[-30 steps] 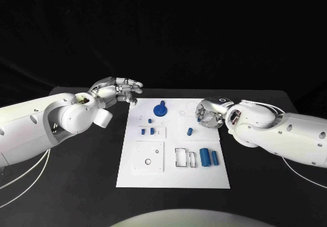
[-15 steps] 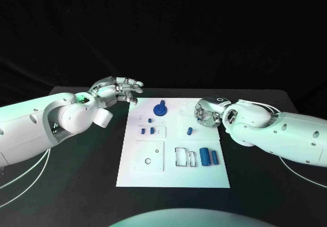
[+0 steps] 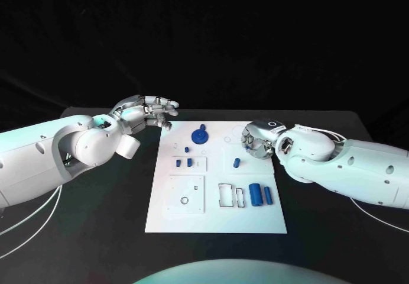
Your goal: Assemble the parts on the task board
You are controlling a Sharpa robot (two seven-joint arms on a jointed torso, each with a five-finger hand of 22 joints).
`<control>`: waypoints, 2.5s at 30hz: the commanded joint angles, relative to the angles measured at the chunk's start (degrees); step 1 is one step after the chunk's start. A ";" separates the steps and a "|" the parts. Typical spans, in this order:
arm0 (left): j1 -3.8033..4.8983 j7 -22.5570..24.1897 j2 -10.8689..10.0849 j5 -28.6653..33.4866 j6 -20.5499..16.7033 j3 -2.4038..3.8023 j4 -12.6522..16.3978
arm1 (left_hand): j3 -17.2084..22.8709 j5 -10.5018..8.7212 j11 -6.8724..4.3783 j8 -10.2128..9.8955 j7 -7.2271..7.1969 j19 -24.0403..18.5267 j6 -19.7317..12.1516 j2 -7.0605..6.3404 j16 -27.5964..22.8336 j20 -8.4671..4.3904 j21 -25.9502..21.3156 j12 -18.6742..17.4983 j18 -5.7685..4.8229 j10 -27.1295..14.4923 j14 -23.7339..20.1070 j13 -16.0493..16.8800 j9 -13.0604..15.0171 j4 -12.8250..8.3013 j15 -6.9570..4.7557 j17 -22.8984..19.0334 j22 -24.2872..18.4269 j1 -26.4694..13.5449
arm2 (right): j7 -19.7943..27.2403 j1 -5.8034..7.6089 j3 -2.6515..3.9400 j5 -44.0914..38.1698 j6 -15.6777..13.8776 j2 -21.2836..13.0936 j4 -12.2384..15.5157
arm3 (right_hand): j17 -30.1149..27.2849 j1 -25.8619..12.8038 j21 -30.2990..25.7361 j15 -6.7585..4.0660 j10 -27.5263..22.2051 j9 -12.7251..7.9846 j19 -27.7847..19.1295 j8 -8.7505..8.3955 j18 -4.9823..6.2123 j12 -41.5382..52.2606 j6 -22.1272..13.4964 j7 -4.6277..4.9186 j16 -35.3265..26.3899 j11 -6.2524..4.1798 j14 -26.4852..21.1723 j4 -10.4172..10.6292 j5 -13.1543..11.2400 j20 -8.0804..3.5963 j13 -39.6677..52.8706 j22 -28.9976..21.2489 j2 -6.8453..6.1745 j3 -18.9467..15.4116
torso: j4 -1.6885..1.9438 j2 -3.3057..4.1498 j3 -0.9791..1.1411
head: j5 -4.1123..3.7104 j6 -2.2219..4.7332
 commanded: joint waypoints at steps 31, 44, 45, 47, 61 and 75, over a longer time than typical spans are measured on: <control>0.02 -0.01 0.18 -1.17 0.65 -0.06 -0.15 | -0.42 1.05 0.38 0.78 0.08 0.74 -1.28 0.29 -0.51 0.11 -0.64 0.40 0.60 -0.24 -0.07 -0.26 0.27 -0.21 0.18 -0.25 -0.29 0.03 | -4.22 0.02 -0.07 -3.92 -6.96 -2.90 5.66 | 5.03 -1.60 1.66 -1.08 3.94 1.88 0.62 0.75 -0.71 -0.99 1.61 -0.47 0.35 -1.57 3.93 -2.65 -1.24 -1.10 1.00 2.94 1.14 3.38 | -0.01 -0.04 0.03 | -0.40 0.22; -0.05 0.50 0.45 -1.16 0.08 -0.10 -0.30 | -0.47 1.30 0.41 0.94 0.11 0.79 -1.47 0.32 -0.55 0.13 -0.74 0.42 0.59 -0.27 -0.06 -0.31 0.32 -0.19 0.20 -0.30 -0.35 -0.05 | -3.25 0.79 0.06 -2.63 -7.68 -4.75 13.77 | 5.01 -1.68 1.70 -1.09 3.98 1.96 0.63 0.76 -0.72 -1.07 1.64 -0.48 0.34 -1.58 3.93 -2.78 -1.40 -1.11 1.03 2.98 1.07 3.47 | 0.01 -0.01 0.06 | 0.43 0.35; -0.06 0.53 0.50 -1.15 0.08 -0.11 -0.32 | -0.47 1.30 0.41 0.94 0.11 0.79 -1.47 0.32 -0.55 0.13 -0.74 0.42 0.59 -0.27 -0.06 -0.31 0.32 -0.19 0.20 -0.30 -0.35 -0.05 | -3.15 0.75 0.06 -2.61 -7.71 -4.55 14.34 | 5.01 -1.68 1.70 -1.09 3.98 1.96 0.63 0.76 -0.72 -1.07 1.64 -0.48 0.34 -1.58 3.93 -2.78 -1.40 -1.11 1.03 2.98 1.07 3.47 | 0.05 -0.01 0.05 | 0.48 0.38; -0.10 0.59 0.66 -1.14 0.07 -0.14 -0.38 | -0.47 1.30 0.41 0.94 0.11 0.79 -1.47 0.32 -0.55 0.13 -0.74 0.42 0.59 -0.27 -0.06 -0.31 0.32 -0.19 0.20 -0.30 -0.35 -0.05 | -2.89 0.61 0.06 -2.56 -7.68 -3.89 15.62 | 5.02 -1.74 1.64 -1.09 3.97 2.00 0.60 0.74 -0.71 -1.15 1.62 -0.47 0.35 -1.57 3.93 -2.82 -1.55 -1.12 1.05 2.96 1.11 3.55 | 0.10 -0.06 0.03 | 0.66 0.42; -0.17 1.13 1.87 -0.84 -0.75 -0.31 -0.54 | -0.48 1.53 0.41 1.09 0.13 0.85 -1.61 0.40 -0.58 0.13 -0.82 0.46 0.59 -0.27 -0.04 -0.35 0.37 -0.19 0.21 -0.33 -0.40 -0.07 | -1.33 -2.48 -0.22 -2.46 -7.40 2.47 16.63 | 4.96 -1.80 1.27 -1.09 3.93 2.12 0.45 0.62 -0.63 -1.43 1.47 -0.45 0.33 -1.54 3.92 -3.07 -1.90 -1.13 1.10 2.80 1.25 3.89 | 0.05 0.00 -0.21 | 3.61 -0.26; -0.18 1.27 2.46 -0.71 -1.49 -0.39 1.10 | -0.48 1.63 0.41 1.20 0.13 0.89 -1.65 0.45 -0.59 0.13 -0.86 0.50 0.60 -0.25 -0.03 -0.36 0.41 -0.18 0.21 -0.35 -0.42 -0.08 | -0.01 -6.23 -0.46 -1.56 -8.10 5.90 13.29 | 5.03 -1.85 1.05 -1.06 3.85 2.18 0.36 0.52 -0.59 -1.61 1.32 -0.39 0.36 -1.48 3.93 -3.23 -1.97 -1.13 1.13 2.71 1.38 4.10 | 0.04 0.02 -0.04 | 4.53 -1.03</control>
